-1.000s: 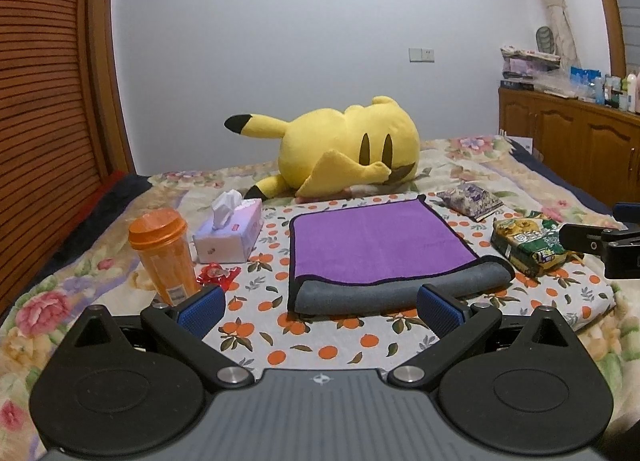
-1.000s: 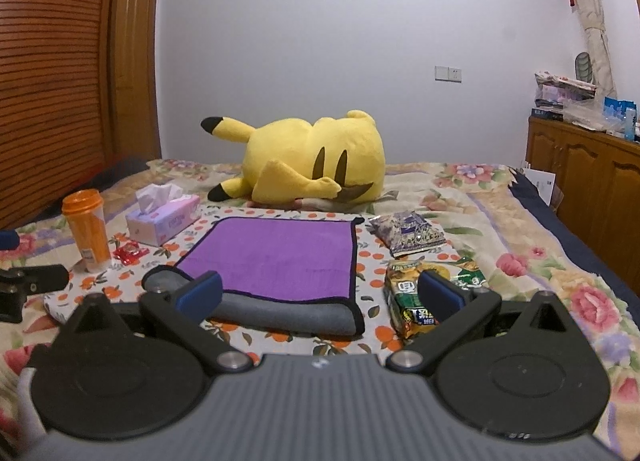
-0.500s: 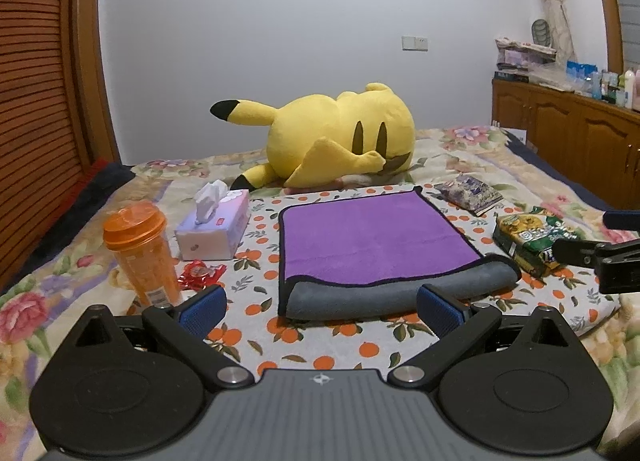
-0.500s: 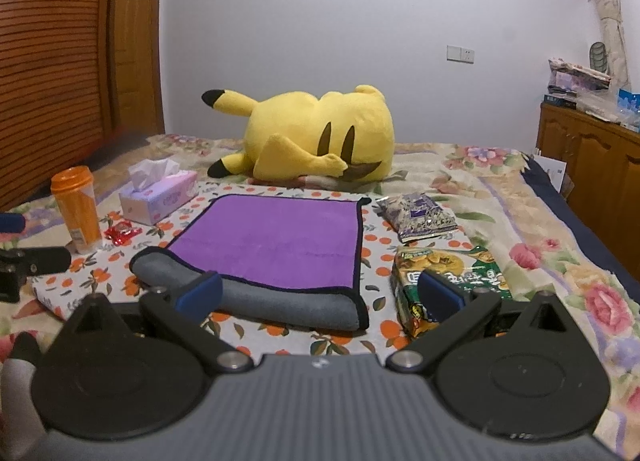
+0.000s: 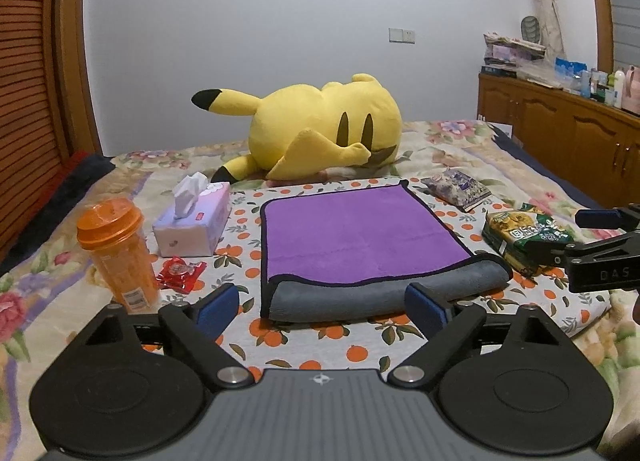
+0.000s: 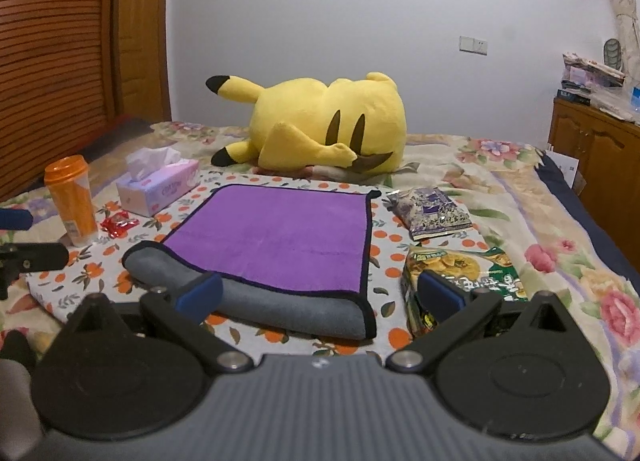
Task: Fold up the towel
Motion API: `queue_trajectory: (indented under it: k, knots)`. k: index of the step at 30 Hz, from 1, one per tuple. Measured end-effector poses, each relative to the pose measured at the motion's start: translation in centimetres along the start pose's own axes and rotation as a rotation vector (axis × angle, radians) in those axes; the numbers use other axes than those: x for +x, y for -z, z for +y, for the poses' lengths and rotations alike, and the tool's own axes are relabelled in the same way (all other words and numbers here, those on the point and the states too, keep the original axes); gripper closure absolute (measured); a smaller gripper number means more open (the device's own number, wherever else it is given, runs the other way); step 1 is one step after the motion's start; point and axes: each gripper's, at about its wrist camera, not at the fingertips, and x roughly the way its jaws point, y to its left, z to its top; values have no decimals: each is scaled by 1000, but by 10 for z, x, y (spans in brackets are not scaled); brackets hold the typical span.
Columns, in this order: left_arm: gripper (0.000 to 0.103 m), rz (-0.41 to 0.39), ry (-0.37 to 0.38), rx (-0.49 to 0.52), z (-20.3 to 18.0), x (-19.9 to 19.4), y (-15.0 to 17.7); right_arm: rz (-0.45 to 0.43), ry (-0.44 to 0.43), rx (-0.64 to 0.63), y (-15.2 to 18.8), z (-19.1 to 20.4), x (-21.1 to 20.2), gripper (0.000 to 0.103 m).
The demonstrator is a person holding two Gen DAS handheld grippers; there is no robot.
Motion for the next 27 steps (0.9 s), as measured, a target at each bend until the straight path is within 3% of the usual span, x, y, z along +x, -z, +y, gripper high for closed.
queue_trajectory:
  k: [9,12,15,27]
  knots:
    - [23,38,16,-13,7,22,-5,43,-47,-11,-2,1,17,1]
    - [27,53,19,-15,11,32,-7,66,-70,-18,-3,2,25,12]
    - [30,68,14,-14,16,43,-7,80,-82,-14,-3,1,32,12]
    - [30,115,12,-46,38,84,-10,144,-111,20,-6,-12,63,13]
